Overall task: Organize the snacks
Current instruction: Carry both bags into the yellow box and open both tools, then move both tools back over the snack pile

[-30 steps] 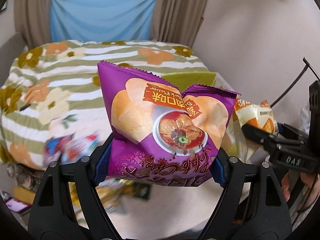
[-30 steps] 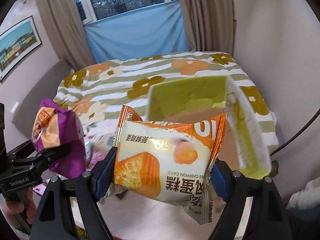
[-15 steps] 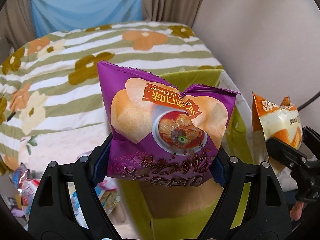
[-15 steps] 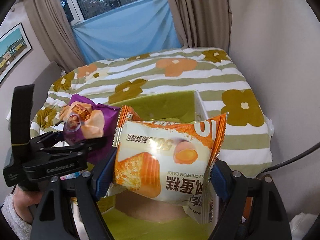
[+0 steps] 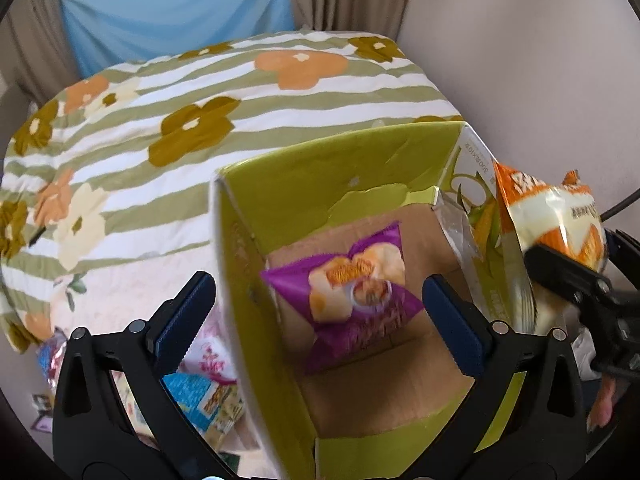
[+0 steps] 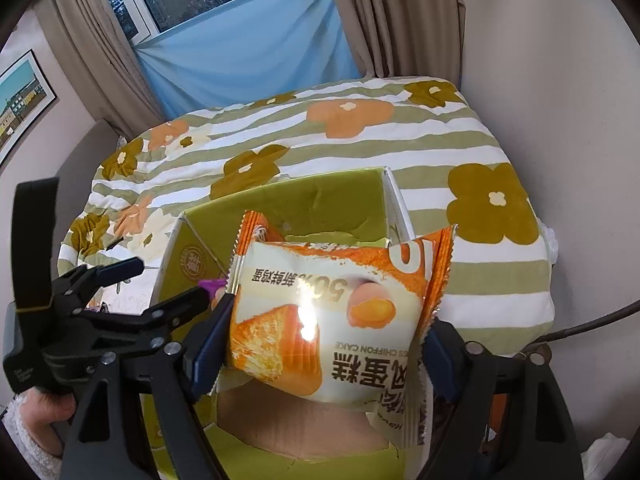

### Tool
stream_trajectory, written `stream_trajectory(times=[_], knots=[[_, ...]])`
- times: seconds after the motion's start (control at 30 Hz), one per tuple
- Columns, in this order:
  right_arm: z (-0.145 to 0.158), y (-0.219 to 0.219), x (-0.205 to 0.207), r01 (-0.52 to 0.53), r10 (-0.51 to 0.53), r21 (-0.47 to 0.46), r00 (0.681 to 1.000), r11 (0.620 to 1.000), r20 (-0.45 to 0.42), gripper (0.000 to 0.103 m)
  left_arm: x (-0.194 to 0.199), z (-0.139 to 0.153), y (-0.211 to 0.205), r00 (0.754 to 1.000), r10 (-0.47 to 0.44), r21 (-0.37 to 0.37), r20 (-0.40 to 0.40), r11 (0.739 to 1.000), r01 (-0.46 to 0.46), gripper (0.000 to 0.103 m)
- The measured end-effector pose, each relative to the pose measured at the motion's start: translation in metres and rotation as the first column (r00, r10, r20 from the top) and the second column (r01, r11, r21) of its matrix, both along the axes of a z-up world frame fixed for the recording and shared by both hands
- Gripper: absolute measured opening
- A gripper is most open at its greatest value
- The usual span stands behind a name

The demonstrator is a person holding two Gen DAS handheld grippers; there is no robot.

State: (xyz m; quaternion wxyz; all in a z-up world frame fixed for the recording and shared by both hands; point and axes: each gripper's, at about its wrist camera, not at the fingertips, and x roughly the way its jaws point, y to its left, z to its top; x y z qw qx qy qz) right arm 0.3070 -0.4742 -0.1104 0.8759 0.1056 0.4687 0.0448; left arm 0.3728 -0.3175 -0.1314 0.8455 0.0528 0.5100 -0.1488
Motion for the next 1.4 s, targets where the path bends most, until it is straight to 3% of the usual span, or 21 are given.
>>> stream_trajectory(times=[0.43, 0.57, 0.9, 1.4], knots=[[-0.004, 0.019, 0.042, -0.028, 0.028, -0.002, 1.0, 1.0, -0.013, 0.084, -0.021, 0.012, 0.032, 0.999, 0.022, 0.0, 0.023, 1.0, -0.022, 0.102], [-0.008, 0.024, 0.047, -0.018, 0.018, -0.041, 1.0, 0.999, 0.008, 0.098, -0.022, 0.008, 0.035, 1.0, 0.019, 0.011, 0.02, 1.0, -0.019, 0.102], [-0.008, 0.025, 0.021, -0.028, 0.028, -0.085, 1.0, 0.996, -0.009, 0.098, -0.035, 0.004, 0.039, 0.999, 0.039, -0.008, 0.006, 0.999, -0.039, 0.102], [0.037, 0.028, -0.033, -0.067, 0.074, -0.082, 0.993, 0.994, 0.088, 0.098, -0.09, 0.066, 0.056, 0.983, 0.121, 0.007, 0.137, 0.992, -0.123, 0.102]])
